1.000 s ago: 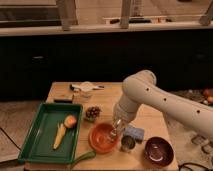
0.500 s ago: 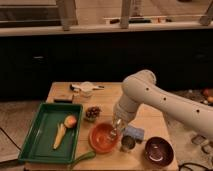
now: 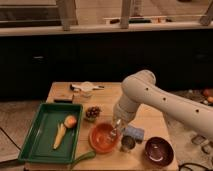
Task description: Place fork in red bowl
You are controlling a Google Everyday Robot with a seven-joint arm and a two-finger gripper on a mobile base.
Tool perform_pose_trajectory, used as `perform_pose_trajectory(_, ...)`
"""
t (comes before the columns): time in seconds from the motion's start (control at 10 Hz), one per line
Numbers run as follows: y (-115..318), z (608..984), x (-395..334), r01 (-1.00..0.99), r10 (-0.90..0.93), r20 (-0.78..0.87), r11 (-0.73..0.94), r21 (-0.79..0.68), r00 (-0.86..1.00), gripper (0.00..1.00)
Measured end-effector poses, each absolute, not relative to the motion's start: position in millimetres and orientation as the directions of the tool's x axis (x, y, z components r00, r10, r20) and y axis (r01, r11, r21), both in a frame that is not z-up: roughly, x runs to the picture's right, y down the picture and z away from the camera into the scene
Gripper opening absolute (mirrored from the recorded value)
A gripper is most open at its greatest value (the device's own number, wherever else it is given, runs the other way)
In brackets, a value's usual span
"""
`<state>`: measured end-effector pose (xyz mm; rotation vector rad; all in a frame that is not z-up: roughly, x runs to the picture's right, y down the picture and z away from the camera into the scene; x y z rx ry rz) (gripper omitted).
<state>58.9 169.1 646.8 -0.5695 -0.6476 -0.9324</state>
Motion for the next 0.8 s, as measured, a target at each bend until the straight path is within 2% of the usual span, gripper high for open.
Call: perform_pose_trajectory(0.8, 171.6, 644.7, 59.4, 0.860, -0.541, 0.717, 0.485, -0.160, 0.439, 0.00)
